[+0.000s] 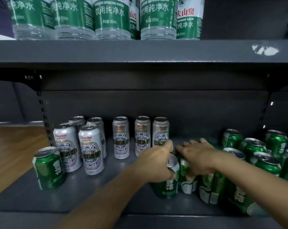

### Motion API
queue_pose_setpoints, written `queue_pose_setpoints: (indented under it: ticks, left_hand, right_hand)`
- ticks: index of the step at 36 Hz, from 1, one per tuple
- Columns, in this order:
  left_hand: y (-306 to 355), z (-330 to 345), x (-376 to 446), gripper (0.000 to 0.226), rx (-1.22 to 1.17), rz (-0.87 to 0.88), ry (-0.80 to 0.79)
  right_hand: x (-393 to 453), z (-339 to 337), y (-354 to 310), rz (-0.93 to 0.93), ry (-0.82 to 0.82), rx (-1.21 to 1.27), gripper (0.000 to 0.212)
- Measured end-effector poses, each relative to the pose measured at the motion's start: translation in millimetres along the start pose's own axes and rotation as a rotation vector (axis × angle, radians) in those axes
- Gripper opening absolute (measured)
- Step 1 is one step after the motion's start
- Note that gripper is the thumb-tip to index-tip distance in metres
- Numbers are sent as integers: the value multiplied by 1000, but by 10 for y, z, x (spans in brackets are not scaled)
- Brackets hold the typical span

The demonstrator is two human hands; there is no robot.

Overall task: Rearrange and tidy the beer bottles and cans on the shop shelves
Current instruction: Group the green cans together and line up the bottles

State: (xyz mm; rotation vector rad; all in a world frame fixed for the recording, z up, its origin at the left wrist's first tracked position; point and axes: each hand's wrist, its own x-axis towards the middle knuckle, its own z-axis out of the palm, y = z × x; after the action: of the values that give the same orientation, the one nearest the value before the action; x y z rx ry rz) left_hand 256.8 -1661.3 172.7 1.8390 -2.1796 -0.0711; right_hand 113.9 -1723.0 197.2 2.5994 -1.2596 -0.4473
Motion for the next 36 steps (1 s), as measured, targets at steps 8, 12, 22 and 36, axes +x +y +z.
queue_pose_setpoints:
  ticks: [8, 12, 22, 36]
  left_hand:
    - [-428, -150, 277, 56, -222, -32, -122]
    - [-743, -205, 497, 26, -226, -158, 82]
    - [-1102, 154, 472, 29, -50, -214, 47]
    - [-1764, -978, -50, 69, 368, -477, 384]
  right_hand:
    - [463, -488, 406, 93, 216, 483, 54]
    - [1043, -469, 257, 196, 345, 643, 73]
    - [1572, -306, 202, 256, 384, 768, 86]
    - [807, -1007, -449, 130, 702, 701, 62]
